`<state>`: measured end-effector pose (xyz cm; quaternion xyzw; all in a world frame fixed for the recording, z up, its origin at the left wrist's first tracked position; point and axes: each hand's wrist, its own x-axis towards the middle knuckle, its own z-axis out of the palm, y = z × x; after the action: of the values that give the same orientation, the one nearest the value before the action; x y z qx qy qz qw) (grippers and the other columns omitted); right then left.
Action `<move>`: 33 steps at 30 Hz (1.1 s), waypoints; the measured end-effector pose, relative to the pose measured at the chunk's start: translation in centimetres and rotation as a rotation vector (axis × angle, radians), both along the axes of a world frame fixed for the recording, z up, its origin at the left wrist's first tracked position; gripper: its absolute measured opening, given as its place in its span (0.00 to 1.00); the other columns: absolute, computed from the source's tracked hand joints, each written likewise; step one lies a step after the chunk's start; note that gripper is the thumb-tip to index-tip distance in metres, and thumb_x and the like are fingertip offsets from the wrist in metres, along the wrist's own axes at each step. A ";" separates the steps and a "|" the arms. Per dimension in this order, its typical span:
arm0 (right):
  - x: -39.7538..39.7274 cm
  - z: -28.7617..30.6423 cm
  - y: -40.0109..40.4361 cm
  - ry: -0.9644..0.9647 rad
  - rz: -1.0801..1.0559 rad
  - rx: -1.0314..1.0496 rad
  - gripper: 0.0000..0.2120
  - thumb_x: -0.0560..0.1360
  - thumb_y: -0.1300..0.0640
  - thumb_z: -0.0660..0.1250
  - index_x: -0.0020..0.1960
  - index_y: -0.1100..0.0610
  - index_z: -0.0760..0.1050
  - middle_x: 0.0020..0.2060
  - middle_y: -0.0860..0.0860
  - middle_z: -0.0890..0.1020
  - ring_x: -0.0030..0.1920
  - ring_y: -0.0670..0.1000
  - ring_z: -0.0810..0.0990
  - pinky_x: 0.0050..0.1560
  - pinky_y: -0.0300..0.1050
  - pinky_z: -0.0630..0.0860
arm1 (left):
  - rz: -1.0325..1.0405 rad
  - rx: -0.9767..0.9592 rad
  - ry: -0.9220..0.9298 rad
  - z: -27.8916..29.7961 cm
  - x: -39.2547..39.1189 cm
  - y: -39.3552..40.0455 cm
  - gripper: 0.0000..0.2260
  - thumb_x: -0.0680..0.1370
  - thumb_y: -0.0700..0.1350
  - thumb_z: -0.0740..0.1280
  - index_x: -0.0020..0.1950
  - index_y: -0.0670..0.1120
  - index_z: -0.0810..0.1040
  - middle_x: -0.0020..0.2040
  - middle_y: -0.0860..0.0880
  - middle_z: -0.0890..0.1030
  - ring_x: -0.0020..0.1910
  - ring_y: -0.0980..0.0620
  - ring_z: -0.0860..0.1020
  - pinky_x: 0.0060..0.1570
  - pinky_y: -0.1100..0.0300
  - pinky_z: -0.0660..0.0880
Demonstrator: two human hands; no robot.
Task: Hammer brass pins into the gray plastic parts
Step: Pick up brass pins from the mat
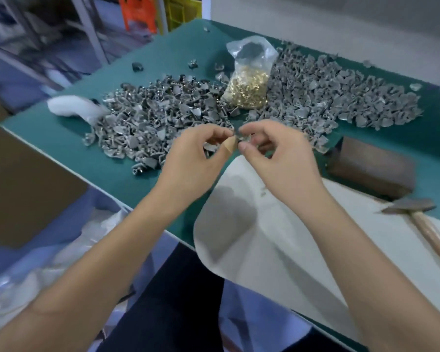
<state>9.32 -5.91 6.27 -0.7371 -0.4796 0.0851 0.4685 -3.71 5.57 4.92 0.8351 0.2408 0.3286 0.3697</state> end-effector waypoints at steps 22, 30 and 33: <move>-3.3 -1.4 12.8 -0.319 0.045 -0.203 0.04 0.77 0.53 0.70 0.48 0.45 0.83 0.38 0.41 0.81 0.40 0.44 0.77 0.46 0.49 0.78 | 0.285 0.169 0.120 -2.5 -6.6 7.6 0.07 0.79 0.48 0.71 0.56 0.50 0.84 0.52 0.55 0.83 0.56 0.49 0.75 0.60 0.50 0.71; 0.6 -1.5 4.6 -0.202 0.016 -0.099 0.06 0.79 0.57 0.70 0.50 0.47 0.83 0.41 0.38 0.83 0.42 0.41 0.80 0.44 0.29 0.71 | 0.002 0.082 0.009 -3.2 -5.9 1.3 0.03 0.79 0.42 0.72 0.52 0.48 0.84 0.47 0.56 0.81 0.50 0.52 0.77 0.53 0.58 0.73; 1.9 -2.3 -0.1 -0.189 -0.001 -0.139 0.06 0.78 0.60 0.72 0.49 0.49 0.83 0.40 0.42 0.84 0.39 0.42 0.78 0.41 0.27 0.68 | -0.095 0.026 0.055 -3.7 -4.7 -0.8 0.03 0.80 0.44 0.72 0.52 0.50 0.84 0.46 0.57 0.81 0.48 0.53 0.77 0.49 0.53 0.75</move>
<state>11.24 -6.04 3.95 -0.7729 -0.5139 0.0482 0.3689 -8.44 4.76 1.23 0.8590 0.2068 0.2907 0.3673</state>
